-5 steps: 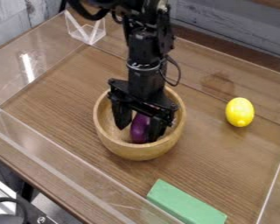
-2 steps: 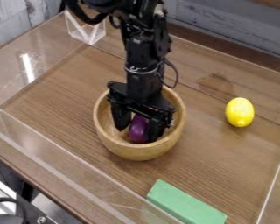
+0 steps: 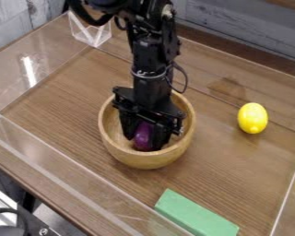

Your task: Remove the purple eggplant from inside the brown bowl and put it on the table

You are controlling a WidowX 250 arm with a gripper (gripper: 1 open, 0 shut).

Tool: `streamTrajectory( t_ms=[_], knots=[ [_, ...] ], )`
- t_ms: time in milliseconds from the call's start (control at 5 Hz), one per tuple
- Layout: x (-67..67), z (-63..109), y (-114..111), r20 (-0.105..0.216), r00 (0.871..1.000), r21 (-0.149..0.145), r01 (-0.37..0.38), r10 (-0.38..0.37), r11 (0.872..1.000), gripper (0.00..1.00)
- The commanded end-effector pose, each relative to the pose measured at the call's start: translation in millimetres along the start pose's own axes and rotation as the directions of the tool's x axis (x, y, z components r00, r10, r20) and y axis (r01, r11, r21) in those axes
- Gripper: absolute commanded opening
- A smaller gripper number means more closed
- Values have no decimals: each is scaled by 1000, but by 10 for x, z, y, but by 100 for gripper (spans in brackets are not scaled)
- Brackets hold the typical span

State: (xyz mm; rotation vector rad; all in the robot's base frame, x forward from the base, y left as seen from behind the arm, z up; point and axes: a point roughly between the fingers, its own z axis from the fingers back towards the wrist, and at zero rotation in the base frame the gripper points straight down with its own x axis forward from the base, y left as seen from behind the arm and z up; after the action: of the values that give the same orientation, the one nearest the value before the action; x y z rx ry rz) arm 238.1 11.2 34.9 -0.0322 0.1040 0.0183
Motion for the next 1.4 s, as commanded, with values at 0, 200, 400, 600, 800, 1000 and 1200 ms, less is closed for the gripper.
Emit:
streamTrajectory(
  t_ms=[0, 200, 400, 600, 800, 1000, 1200],
  knots=[
    [38, 156, -4, 44, 999, -7, -10, 11, 1000, 0],
    [28, 198, -19, 45, 999, -13, -17, 17, 1000, 0],
    [19, 244, -34, 47, 999, -19, -22, 23, 1000, 0],
    [13, 295, -61, 52, 998, -26, -26, 28, 999, 0],
    [8, 346, -85, 57, 998, -33, -31, 32, 999, 0],
    [4, 392, -120, 62, 997, -40, -33, 35, 999, 0],
    [-2, 432, -148, 65, 997, -48, -36, 39, 998, 0]
  ],
)
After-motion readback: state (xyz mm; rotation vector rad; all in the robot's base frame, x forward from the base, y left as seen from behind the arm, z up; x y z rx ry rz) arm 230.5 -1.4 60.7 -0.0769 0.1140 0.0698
